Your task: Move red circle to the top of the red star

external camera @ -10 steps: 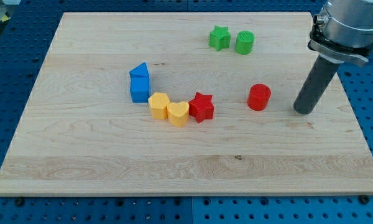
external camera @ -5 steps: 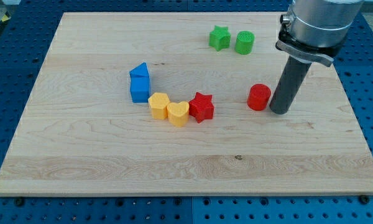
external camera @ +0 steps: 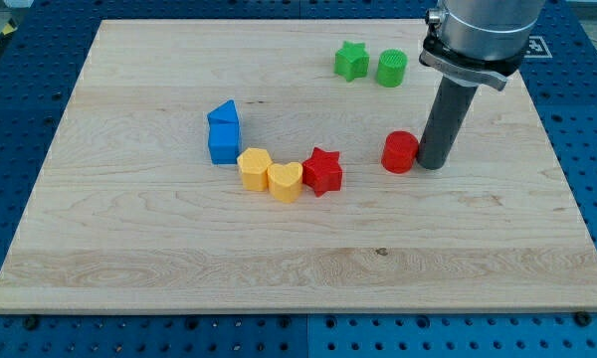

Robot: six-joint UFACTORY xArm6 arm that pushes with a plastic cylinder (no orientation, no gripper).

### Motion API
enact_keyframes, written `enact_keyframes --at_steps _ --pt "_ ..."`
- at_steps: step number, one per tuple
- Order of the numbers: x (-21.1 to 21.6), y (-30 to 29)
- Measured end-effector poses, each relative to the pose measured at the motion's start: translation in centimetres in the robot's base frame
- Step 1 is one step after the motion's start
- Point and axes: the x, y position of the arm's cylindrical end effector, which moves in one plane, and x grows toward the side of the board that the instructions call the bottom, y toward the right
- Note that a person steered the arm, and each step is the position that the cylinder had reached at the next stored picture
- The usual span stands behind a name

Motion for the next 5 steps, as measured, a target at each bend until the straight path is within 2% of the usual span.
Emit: enact_keyframes --at_steps 4,5 --pt "-0.6 -0.5" --pt "-0.6 -2.5"
